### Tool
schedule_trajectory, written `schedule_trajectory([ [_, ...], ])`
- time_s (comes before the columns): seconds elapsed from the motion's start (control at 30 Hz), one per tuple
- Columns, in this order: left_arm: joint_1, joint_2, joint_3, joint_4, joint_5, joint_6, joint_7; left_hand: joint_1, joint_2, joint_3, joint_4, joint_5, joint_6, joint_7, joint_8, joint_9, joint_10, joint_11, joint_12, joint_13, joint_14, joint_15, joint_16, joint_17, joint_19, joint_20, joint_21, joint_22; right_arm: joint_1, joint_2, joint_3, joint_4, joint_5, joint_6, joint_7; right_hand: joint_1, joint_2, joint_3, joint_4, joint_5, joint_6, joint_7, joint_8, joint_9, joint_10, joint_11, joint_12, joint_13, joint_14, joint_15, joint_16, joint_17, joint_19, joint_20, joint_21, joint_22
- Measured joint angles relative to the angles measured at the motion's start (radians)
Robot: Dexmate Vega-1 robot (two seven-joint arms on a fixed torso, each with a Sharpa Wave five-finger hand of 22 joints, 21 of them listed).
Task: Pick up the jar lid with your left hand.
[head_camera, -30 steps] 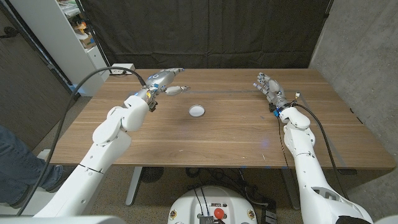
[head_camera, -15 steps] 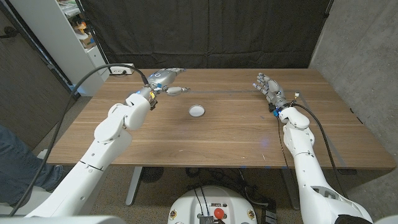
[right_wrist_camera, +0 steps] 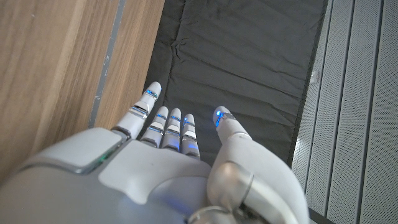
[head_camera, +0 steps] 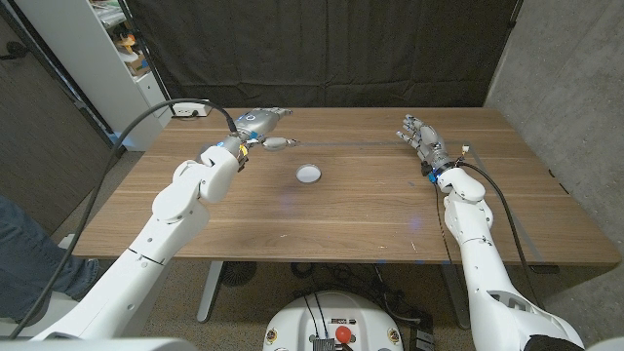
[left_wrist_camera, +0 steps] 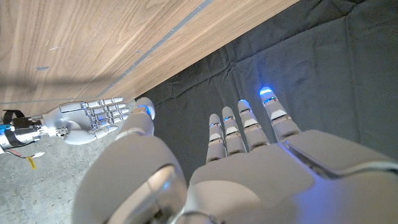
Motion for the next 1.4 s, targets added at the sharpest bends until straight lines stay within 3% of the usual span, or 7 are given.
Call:
schedule_trajectory([
  [0.6,-0.016,0.008,0.027,0.015,0.016,0.007,-0.001,-0.009,-0.009,-0.026,0.003,0.019,-0.021,-0.021,-0.012,0.001,-0.011,-0.007,-0.005,0.006,0.014,0.022,0.0,0.002,0.073,0.002,0.016,0.005,0.016,-0.006,0.003,0.02,-0.005,-0.003,0.008,0.0,0.0,-0.007,-0.001,0.0,0.0,0.0,0.0,0.0,0.0,0.0,0.0,0.0,0.005,0.006,0.008,0.0,0.0,0.0,0.0,0.0],
  [1.4,-0.075,0.011,0.098,0.045,0.059,0.046,-0.095,-0.009,-0.009,-0.039,0.0,0.031,-0.057,-0.035,-0.023,0.0,-0.044,-0.015,-0.016,0.014,0.008,0.028,0.0,0.005,0.141,0.002,0.023,0.007,0.03,-0.012,0.011,0.029,-0.011,-0.008,0.016,0.0,0.0,-0.015,-0.001,0.0,0.0,0.0,0.0,0.0,0.0,0.0,0.0,0.0,0.005,0.006,0.008,0.0,0.005,0.005,-0.004,0.0],
])
